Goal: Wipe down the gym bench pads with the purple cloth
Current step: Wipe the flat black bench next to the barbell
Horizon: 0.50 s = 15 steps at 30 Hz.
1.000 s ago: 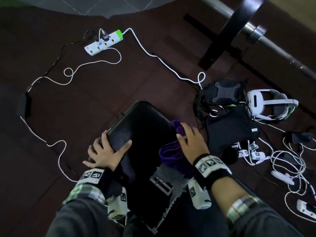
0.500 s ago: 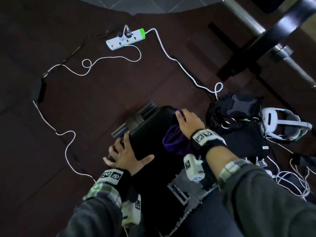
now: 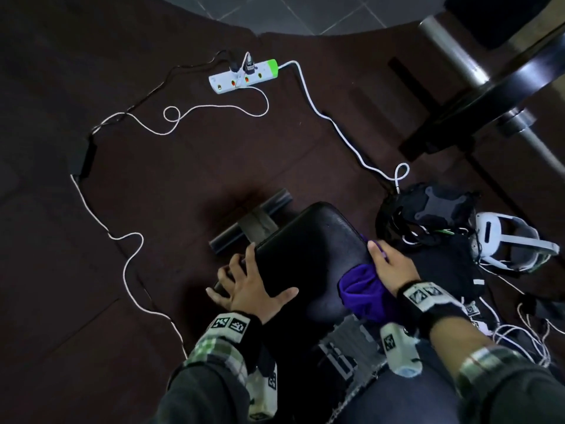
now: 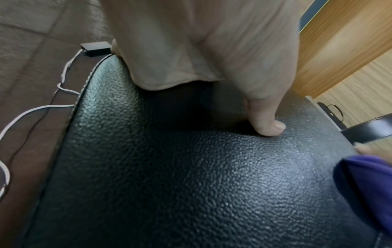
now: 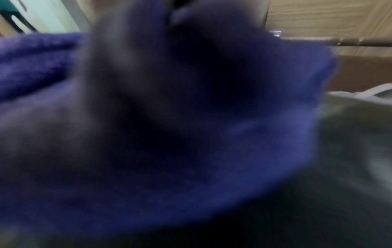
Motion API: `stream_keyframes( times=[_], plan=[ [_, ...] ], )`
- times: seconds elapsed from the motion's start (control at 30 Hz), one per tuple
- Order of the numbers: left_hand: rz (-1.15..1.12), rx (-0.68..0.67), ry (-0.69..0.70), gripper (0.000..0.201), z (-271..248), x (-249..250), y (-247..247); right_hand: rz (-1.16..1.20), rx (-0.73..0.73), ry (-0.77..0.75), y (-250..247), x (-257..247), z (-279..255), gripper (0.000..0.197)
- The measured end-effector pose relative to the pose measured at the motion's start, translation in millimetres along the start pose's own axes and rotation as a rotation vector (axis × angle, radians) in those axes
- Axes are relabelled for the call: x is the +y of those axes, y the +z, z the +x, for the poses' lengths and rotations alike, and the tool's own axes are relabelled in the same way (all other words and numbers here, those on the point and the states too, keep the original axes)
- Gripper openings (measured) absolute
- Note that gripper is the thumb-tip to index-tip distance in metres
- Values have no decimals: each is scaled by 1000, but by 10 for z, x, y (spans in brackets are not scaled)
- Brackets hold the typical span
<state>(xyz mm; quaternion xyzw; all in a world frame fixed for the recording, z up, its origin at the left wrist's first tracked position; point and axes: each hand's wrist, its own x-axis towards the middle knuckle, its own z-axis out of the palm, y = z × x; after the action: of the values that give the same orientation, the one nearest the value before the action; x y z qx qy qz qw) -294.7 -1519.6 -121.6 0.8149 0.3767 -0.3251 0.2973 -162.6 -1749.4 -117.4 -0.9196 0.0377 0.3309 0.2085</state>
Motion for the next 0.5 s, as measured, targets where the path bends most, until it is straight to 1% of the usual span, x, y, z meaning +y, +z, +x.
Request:
stream_keyframes(
  times=[0.07, 0.2, 0.27, 0.33, 0.37, 0.43, 0.47, 0.5],
  plan=[
    [-8, -3, -1, 121, -7, 16, 1, -62, 7, -30, 48, -224, 198, 36],
    [-13, -24, -3, 122, 2, 12, -12, -165, 41, -233, 200, -949, 592, 37],
    [-21, -57, 0, 122, -3, 11, -38, -285, -26, -343, 296, -1205, 666, 38],
    [-42, -69, -21, 118, -14, 41, -76, -384, -105, -392, 340, -1294, 688, 39],
    [-60, -51, -36, 113, -12, 69, -106, -356, -120, -408, 339, -1291, 692, 38],
    [-120, 47, -32, 99, 19, 210, -198, -106, -123, -440, 244, -1228, 664, 35],
    [-149, 124, 12, 92, 50, 296, -256, 39, -102, -461, 211, -1183, 623, 37],
    [-161, 204, 92, 86, 97, 428, -311, 157, -63, -463, 160, -1122, 574, 40]
  ],
)
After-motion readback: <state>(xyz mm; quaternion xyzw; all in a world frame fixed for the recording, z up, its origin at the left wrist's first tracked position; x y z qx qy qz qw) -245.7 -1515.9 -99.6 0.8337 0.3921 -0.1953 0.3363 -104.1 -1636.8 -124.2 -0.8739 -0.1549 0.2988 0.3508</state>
